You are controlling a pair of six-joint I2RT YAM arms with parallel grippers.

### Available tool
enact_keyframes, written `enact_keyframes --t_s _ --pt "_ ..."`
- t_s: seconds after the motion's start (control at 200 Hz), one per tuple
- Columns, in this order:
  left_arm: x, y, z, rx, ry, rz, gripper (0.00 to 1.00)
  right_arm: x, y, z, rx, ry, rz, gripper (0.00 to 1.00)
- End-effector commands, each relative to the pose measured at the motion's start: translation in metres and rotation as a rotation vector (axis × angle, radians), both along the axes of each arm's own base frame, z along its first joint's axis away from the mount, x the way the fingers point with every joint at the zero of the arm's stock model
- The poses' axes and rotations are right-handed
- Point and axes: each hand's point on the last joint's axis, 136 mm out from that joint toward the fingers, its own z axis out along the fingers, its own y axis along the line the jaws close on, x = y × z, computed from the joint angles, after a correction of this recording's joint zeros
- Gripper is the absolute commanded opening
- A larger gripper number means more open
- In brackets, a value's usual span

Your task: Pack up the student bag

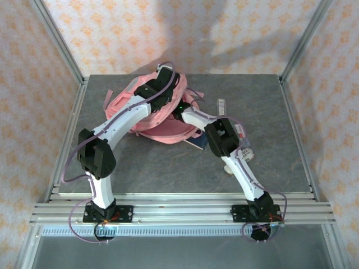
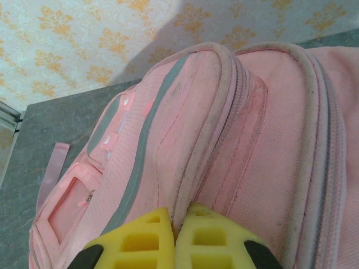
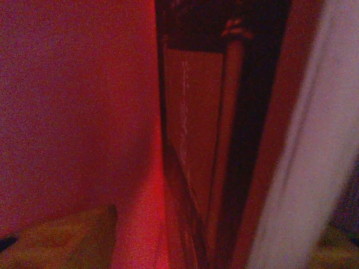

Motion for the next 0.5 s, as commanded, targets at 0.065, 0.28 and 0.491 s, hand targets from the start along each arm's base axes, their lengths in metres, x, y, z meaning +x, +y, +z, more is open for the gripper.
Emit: enact_keyframes --t_s 0.065,0.28,0.491 --pt "-0.001 0.015 0.031 -0.034 -0.108 0.070 0.00 -0.029 -0.064 0.028 -0.195 -0.013 0.019 0.65" --pt "-0.001 0.030 0.014 0.010 -0.095 0.120 0.00 -0.073 -0.131 0.035 -0.279 -0.038 0.010 0.66" --pt "0.002 0.059 -0.014 0.109 -0.061 0.213 0.00 -0.114 -0.166 0.058 -0.325 -0.132 0.060 0.65"
